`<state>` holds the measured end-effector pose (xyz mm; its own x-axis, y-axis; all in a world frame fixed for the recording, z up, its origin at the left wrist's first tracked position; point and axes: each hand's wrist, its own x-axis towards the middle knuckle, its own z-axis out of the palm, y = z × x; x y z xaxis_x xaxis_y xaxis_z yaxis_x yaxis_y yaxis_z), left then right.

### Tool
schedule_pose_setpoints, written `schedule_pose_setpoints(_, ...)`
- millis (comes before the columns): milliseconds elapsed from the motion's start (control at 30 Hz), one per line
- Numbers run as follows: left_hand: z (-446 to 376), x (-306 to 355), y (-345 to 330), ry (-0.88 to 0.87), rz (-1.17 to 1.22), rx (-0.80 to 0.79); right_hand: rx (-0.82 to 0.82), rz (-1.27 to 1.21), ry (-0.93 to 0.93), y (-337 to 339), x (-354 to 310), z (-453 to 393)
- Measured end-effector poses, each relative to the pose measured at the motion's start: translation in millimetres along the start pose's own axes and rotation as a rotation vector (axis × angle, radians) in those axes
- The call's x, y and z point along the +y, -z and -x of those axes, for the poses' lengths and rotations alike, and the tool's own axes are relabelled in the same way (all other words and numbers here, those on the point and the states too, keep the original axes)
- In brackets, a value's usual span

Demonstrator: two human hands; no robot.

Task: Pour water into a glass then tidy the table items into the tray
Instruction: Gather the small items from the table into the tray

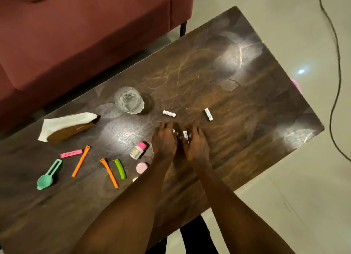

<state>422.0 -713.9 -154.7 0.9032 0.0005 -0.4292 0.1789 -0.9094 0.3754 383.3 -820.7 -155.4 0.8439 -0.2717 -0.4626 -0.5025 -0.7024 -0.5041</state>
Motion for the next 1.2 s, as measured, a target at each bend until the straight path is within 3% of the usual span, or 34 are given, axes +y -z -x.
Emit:
schedule_pose_setpoints(200,2.2,12.5,4.2,0.042,0.225,0.032,0.046,-0.133,0.083,2.7,-10.5,-2.5)
schedule_pose_setpoints(367,18.0,14.1,15.3,0.103,0.395,0.145,0.075,-0.402,0.148,19.7,-28.9,6.1)
schedule_pose_setpoints(600,48.4,-7.5,43.7,0.083,0.600,0.328,0.092,-0.500,0.214,26.1,-61.0,27.8)
schedule_pose_setpoints(833,97.9,-101.0,105.0,0.133,0.764,0.469,0.011,-0.501,0.284,-14.8,-131.1,96.4)
schedule_pose_setpoints(1200,242.9,-302.5,189.8,0.322,1.151,0.604,-0.279,-0.485,0.505,-145.4,-272.3,271.1)
